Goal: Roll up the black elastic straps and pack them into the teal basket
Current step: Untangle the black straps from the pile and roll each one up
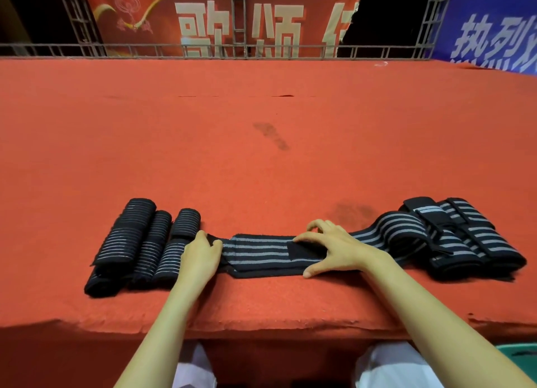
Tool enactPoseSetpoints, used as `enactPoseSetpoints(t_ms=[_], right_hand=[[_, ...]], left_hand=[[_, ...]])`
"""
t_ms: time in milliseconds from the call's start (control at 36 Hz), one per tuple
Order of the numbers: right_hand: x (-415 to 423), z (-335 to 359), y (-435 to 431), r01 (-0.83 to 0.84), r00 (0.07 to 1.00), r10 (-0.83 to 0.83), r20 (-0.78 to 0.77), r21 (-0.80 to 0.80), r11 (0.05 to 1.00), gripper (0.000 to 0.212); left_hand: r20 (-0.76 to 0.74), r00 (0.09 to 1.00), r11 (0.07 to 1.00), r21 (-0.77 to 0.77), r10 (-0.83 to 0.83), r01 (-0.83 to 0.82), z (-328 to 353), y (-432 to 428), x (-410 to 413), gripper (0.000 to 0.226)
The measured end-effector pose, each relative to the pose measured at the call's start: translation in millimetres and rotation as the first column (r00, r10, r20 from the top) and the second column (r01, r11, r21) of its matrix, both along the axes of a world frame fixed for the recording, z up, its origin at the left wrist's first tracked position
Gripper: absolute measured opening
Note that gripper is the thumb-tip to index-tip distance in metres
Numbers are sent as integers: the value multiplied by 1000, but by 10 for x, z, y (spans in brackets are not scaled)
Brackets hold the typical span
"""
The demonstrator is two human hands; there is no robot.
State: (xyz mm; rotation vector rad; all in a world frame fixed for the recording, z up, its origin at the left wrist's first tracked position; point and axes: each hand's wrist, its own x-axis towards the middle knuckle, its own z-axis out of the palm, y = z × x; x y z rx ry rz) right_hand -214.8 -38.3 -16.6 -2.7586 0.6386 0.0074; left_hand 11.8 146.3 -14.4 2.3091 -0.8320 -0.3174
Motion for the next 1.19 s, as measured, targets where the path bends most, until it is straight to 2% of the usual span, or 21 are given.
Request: enactPoseSetpoints(t_ms=[111, 250, 361, 444, 556, 611, 667, 750, 806, 861, 944, 1028, 1056, 1194], right_hand=[[-16, -44, -22, 50, 996, -59, 69, 127, 991, 61], [-46, -89, -42, 54, 987, -86, 138, 217, 975, 43], [-87, -69, -57, 37, 990, -68, 124, 239, 970, 44], [-87, -70, -36, 25, 994, -45, 99, 193, 981, 46], [-69, -58, 25, 40, 995, -52, 84, 136, 990, 69], [-15, -29, 93, 61, 996, -67, 61, 87, 994, 77], [98, -12, 206, 38, 994, -41, 100, 34, 999, 78], [381, -30, 444, -69, 976, 56, 210, 54, 996, 59], [607, -66, 633, -137, 967, 121, 226, 55, 989, 48], [783, -131, 803, -171, 963, 157, 221, 49, 984, 43], [897, -224, 925, -100, 971, 70, 228, 120, 988, 38], [947, -221, 913, -64, 970, 30, 240, 137, 989, 37], [957, -206, 904, -71, 970, 37, 240, 133, 989, 37], [936, -282, 919, -44, 954, -13, 299, 184, 982, 33]], left_hand=[[9, 1000, 1000, -13, 4, -4, 56, -26, -8, 19], [-71, 997, 999, -54, 7, -11, 78, 5, 30, 23], [-33, 999, 1000, -19, -23, 22, 56, 20, 13, 24], [31, 999, 999, 10, -42, 42, 23, 21, -34, 22], [171, 983, 996, 66, -66, 55, -69, 40, -51, 8], [198, 978, 996, 73, -64, 50, -107, 57, -41, 10], [192, 980, 997, 59, -57, 46, -122, 62, -39, 13], [195, 979, 998, 30, -55, 51, -134, 62, -47, 16], [224, 972, 998, 19, -68, 65, -145, 80, -55, 15], [290, 952, 995, 29, -100, 96, -173, 102, -71, 25], [399, 903, 983, -15, -161, 182, -189, 164, -72, 34], [502, 836, 968, 11, -223, 252, -236, 234, -35, 12], [516, 820, 965, 54, -248, 257, -262, 258, -18, 18], [425, 848, 948, 128, -317, 290, -279, 334, -52, 27]])
